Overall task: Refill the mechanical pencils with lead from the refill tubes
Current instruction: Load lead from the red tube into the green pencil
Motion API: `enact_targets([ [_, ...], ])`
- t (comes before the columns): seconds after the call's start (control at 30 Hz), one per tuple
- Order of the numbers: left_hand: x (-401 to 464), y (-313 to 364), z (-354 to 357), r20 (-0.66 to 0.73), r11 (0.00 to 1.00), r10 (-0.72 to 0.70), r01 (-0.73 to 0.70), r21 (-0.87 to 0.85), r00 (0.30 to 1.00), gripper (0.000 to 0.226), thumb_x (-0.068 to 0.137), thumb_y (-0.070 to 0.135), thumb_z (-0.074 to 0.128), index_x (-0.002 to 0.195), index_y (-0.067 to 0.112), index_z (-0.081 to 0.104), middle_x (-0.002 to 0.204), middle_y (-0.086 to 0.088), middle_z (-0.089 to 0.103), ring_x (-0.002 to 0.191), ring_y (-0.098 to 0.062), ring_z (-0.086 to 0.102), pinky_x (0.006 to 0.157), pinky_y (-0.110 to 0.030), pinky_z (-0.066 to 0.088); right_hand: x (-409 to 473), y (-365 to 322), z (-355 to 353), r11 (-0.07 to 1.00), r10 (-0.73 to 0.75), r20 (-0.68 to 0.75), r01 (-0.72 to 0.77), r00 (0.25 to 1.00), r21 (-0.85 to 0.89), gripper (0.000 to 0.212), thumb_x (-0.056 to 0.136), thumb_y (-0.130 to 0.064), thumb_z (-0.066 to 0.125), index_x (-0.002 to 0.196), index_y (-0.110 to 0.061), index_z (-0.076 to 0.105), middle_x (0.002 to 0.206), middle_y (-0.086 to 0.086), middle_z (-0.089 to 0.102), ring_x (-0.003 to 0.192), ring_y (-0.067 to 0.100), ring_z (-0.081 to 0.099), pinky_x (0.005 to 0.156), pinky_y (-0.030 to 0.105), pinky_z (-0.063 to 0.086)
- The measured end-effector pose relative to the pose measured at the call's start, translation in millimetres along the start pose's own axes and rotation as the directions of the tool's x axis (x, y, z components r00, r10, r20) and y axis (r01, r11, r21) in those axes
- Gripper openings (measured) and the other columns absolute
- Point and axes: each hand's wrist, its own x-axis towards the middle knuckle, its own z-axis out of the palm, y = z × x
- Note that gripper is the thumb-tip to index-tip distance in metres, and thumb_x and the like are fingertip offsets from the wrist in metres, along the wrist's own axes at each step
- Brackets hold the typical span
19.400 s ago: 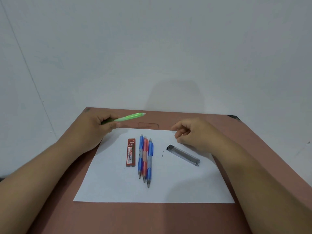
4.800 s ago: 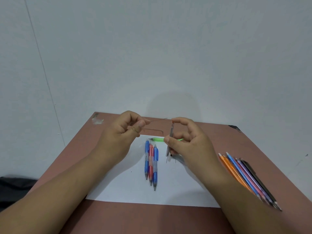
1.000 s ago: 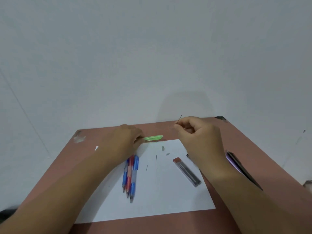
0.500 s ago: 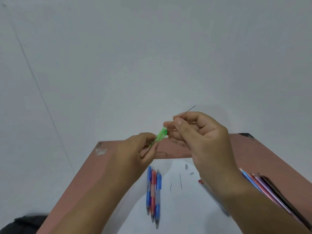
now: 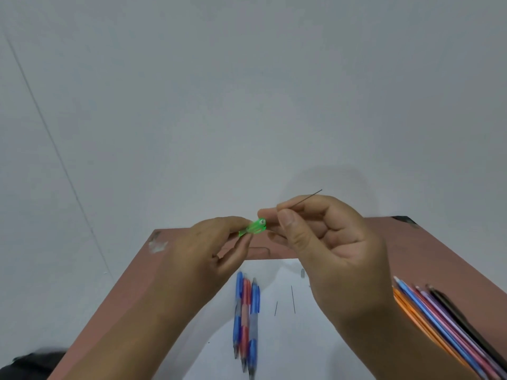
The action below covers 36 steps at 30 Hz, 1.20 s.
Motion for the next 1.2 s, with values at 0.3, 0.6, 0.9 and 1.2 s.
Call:
enact_targets([
  [0.3, 0, 2, -2, 0.008, 0.999, -0.013, 0.013, 0.030, 1.000, 0.033, 0.092, 0.037, 0.055, 0.108, 0.015, 0.073, 0.094, 0.008, 0.074, 0.094, -0.007, 0.059, 0.082, 0.004, 0.037, -1, 5, -1, 0.983, -0.163, -0.002, 0.162, 0.987, -0.090, 0.014, 0.093, -0.025, 0.064, 0.102, -0.019, 0.072, 0.095, -0.004, 0.078, 0.093, 0.018, 0.076, 0.079, 0.026, 0.061],
  [0.6, 0, 3, -1, 0.020, 0.999, 0.007, -0.008, 0.037, 1.000, 0.035, 0.092, 0.039, 0.053, 0.109, 0.015, 0.073, 0.093, 0.008, 0.074, 0.093, -0.004, 0.058, 0.079, 0.004, 0.038, -1, 15, -6, 0.918, -0.302, 0.023, 0.297, 0.953, -0.262, 0.014, 0.095, -0.012, 0.069, 0.106, -0.007, 0.074, 0.098, -0.002, 0.076, 0.093, 0.010, 0.074, 0.081, 0.021, 0.059],
  [0.9, 0, 5, -1, 0.026, 0.999, -0.015, 0.014, 0.044, 1.000, 0.036, 0.092, 0.041, 0.053, 0.107, 0.015, 0.074, 0.093, 0.008, 0.075, 0.084, 0.001, 0.060, 0.079, 0.001, 0.036, -1, 19, -8, 0.892, -0.319, 0.041, 0.315, 0.947, -0.324, 0.019, 0.094, -0.017, 0.066, 0.108, -0.008, 0.075, 0.101, -0.004, 0.076, 0.096, 0.005, 0.073, 0.083, 0.018, 0.058],
  [1.2, 0, 7, 0, 0.028, 0.998, -0.037, 0.036, 0.048, 0.999, 0.029, 0.090, 0.035, 0.064, 0.106, 0.014, 0.074, 0.092, 0.005, 0.075, 0.080, -0.004, 0.065, 0.076, -0.005, 0.041, -2, 16, -6, 0.953, -0.203, -0.006, 0.197, 0.979, -0.229, 0.019, 0.094, -0.024, 0.066, 0.107, -0.014, 0.075, 0.095, -0.010, 0.077, 0.095, 0.007, 0.073, 0.080, 0.018, 0.059],
])
